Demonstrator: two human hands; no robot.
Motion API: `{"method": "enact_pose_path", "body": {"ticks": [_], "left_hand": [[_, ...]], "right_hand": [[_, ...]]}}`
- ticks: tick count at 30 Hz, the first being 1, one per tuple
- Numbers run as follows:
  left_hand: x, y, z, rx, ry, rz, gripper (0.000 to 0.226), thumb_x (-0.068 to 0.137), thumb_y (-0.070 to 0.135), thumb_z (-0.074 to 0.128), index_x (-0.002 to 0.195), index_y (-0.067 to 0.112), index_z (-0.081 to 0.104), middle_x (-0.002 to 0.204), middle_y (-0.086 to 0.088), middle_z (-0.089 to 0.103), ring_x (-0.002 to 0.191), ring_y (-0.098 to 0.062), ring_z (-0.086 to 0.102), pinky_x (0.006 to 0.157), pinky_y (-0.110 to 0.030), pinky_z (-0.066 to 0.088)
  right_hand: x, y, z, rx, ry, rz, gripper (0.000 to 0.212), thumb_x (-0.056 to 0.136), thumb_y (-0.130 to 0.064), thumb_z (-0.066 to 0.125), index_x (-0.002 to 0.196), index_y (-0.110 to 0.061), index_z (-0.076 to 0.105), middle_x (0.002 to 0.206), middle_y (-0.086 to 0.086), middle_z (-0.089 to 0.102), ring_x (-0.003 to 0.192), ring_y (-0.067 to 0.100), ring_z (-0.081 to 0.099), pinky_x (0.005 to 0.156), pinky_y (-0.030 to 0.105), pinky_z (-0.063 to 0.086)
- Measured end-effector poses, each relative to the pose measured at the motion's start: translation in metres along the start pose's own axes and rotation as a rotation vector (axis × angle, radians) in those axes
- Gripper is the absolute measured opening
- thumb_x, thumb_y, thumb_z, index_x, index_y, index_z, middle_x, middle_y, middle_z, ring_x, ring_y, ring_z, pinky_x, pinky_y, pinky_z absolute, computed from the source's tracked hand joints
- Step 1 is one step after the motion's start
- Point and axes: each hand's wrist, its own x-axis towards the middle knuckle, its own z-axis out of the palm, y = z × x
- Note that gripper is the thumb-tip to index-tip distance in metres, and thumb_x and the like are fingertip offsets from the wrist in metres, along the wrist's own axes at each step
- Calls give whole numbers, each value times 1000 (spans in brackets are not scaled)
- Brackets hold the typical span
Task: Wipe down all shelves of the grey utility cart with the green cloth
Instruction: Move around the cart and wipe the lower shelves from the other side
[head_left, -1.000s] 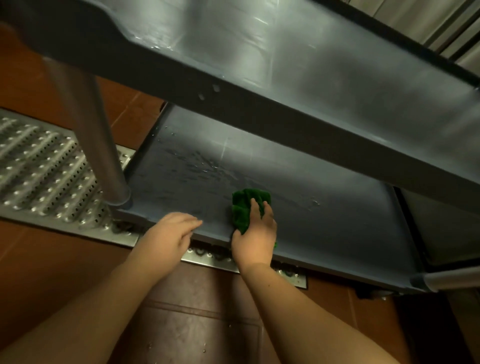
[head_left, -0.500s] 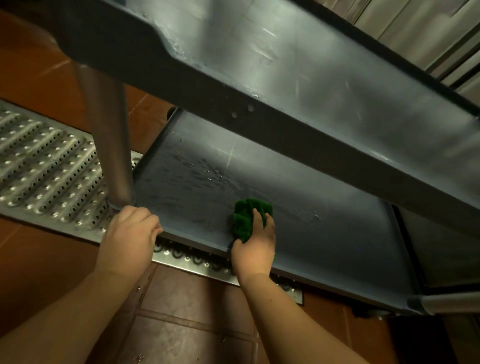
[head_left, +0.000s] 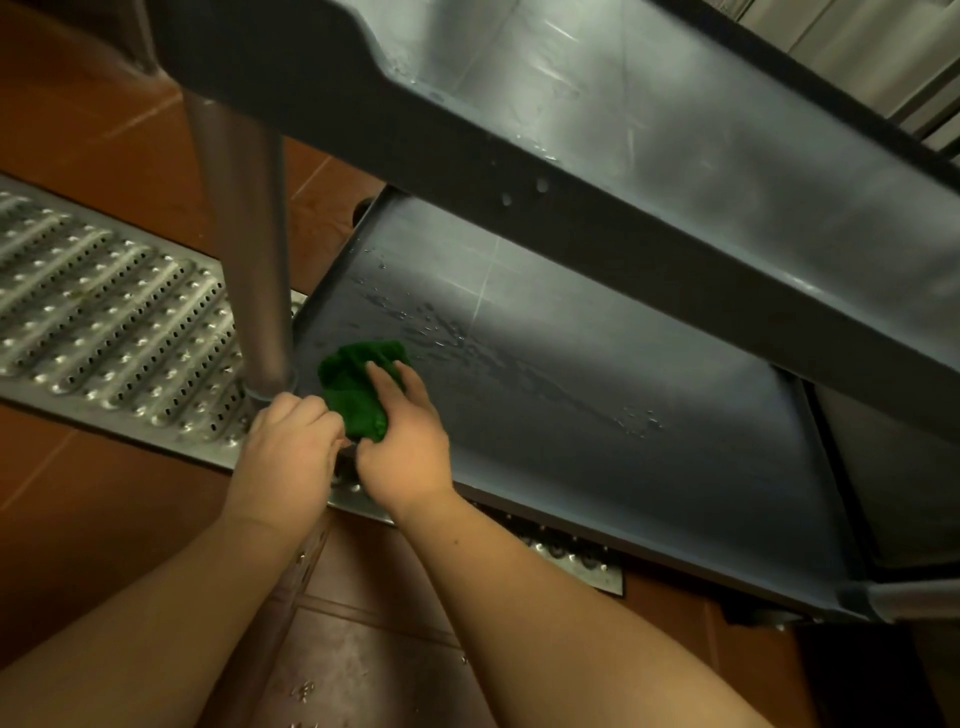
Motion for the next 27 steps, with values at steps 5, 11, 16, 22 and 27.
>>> {"method": "enact_pose_path", "body": {"ticks": [5, 11, 16, 22, 27], "left_hand": [[1, -1, -4, 30, -58, 1, 22, 79, 22, 43, 65, 10, 56, 72, -7, 50, 75, -28, 44, 66, -43, 44], [4, 11, -6, 115, -111, -107, 12, 77, 9, 70, 72, 10, 60, 80, -7, 53, 84, -31, 48, 72, -44, 46], [13, 59, 7, 49, -212, -43, 20, 75, 8, 69, 95, 10, 69, 101, -10, 63, 100, -33, 55, 84, -42, 50], [19, 108, 25, 114, -421, -159, 35, 89, 24, 45, 114, 11, 67, 120, -10, 64, 117, -29, 53, 100, -38, 45], [30, 180, 39, 203, -643, -55, 62, 91, 20, 47, 150, 17, 29, 158, -4, 26, 147, -22, 19, 119, -35, 22]], "right_hand": [[4, -6, 5, -83, -90, -168, 62, 90, -23, 58, 148, -31, 39, 160, 2, 27, 142, 29, 29, 117, 41, 30], [-3, 44, -22, -240, 33, -57, 76, 85, -13, 62, 151, -33, 30, 161, -2, 19, 143, 27, 27, 118, 37, 30], [-6, 62, -42, -197, -13, -16, 74, 89, -19, 57, 154, -34, 23, 163, -1, 14, 146, 28, 21, 117, 42, 30], [-18, 108, -77, -238, 18, 18, 76, 89, -18, 59, 154, -34, 22, 163, -1, 14, 142, 30, 27, 114, 40, 33], [-32, 168, -124, -269, 61, 66, 79, 88, -15, 60, 155, -31, 21, 161, 0, 14, 138, 29, 31, 111, 41, 38]]}}
